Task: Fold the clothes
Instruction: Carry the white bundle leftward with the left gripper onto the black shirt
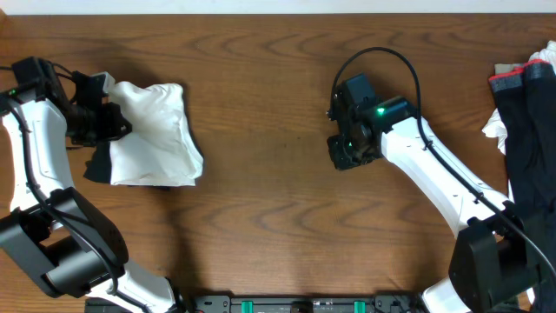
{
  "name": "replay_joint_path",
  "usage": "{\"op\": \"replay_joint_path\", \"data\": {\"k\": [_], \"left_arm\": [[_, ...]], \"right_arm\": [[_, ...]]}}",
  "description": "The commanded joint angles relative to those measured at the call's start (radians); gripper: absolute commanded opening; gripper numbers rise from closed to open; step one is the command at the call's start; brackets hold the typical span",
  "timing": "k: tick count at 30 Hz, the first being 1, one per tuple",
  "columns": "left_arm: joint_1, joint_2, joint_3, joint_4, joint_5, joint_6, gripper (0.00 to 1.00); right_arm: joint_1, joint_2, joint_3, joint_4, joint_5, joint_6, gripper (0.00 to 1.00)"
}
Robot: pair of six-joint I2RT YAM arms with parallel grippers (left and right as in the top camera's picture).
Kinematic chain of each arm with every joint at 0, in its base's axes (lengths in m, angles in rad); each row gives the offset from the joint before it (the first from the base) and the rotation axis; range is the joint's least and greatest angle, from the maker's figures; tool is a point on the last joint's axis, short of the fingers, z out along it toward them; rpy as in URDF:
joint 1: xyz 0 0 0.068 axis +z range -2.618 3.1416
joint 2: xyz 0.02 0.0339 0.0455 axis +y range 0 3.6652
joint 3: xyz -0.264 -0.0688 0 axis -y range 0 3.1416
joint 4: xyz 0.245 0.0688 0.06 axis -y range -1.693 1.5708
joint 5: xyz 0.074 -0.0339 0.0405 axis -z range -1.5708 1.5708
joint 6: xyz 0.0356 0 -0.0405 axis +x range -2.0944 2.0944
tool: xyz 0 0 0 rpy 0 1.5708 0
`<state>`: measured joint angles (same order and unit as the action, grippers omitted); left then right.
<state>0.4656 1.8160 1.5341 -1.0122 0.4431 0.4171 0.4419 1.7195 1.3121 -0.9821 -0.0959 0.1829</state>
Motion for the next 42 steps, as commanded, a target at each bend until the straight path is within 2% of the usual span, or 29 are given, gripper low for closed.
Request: {"op": "replay_joint_path", "data": {"k": [1, 5, 6, 7, 9, 11, 13, 15, 18, 22, 28, 33, 37, 42], "left_arm": [[0.017, 0.000, 0.029, 0.027, -0.077, -0.012, 0.06], [0.019, 0.001, 0.029, 0.071, -0.180, -0.035, 0.07], [0.019, 0.001, 0.029, 0.081, -0.184, -0.034, 0.11], [0.019, 0.002, 0.029, 0.093, -0.185, -0.034, 0.17], [0.019, 0.002, 0.029, 0.105, -0.188, -0.035, 0.41], [0.019, 0.002, 0.029, 0.113, -0.192, -0.037, 0.57], [0.019, 0.002, 0.029, 0.113, -0.217, -0.042, 0.59], [0.019, 0.002, 0.029, 0.117, -0.256, -0.078, 0.65], [0.021, 0.002, 0.029, 0.119, -0.303, -0.125, 0.65], [0.027, 0.001, 0.029, 0.108, -0.291, -0.166, 0.64], [0.026, -0.025, 0.029, 0.066, -0.015, -0.169, 0.59], [0.022, -0.089, 0.029, -0.014, -0.013, -0.204, 0.57], [0.022, -0.135, 0.029, -0.056, -0.016, -0.232, 0.59], [0.022, -0.150, 0.029, -0.099, -0.108, -0.364, 0.59]], "right_arm": [[-0.006, -0.014, 0.005, 0.001, 0.002, 0.027, 0.15], [-0.006, -0.014, 0.005, -0.008, 0.002, 0.034, 0.15], [-0.006, -0.014, 0.005, -0.011, 0.002, 0.034, 0.15], [-0.006, -0.014, 0.005, -0.014, 0.003, 0.034, 0.15], [-0.006, -0.014, 0.005, -0.014, 0.002, 0.034, 0.15], [-0.007, -0.014, 0.005, -0.014, 0.002, 0.034, 0.15], [-0.007, -0.014, 0.005, -0.018, 0.003, 0.034, 0.15], [-0.007, -0.014, 0.005, -0.021, 0.003, 0.034, 0.15], [-0.007, -0.014, 0.005, -0.021, 0.003, 0.034, 0.15], [-0.007, -0.014, 0.005, -0.025, 0.003, 0.034, 0.15], [-0.007, -0.014, 0.005, -0.018, 0.003, 0.040, 0.15], [-0.007, -0.014, 0.006, 0.008, -0.003, 0.100, 0.16], [-0.007, -0.014, 0.010, 0.047, -0.056, 0.101, 0.24], [-0.009, -0.014, 0.012, 0.074, -0.080, 0.101, 0.34]]}}
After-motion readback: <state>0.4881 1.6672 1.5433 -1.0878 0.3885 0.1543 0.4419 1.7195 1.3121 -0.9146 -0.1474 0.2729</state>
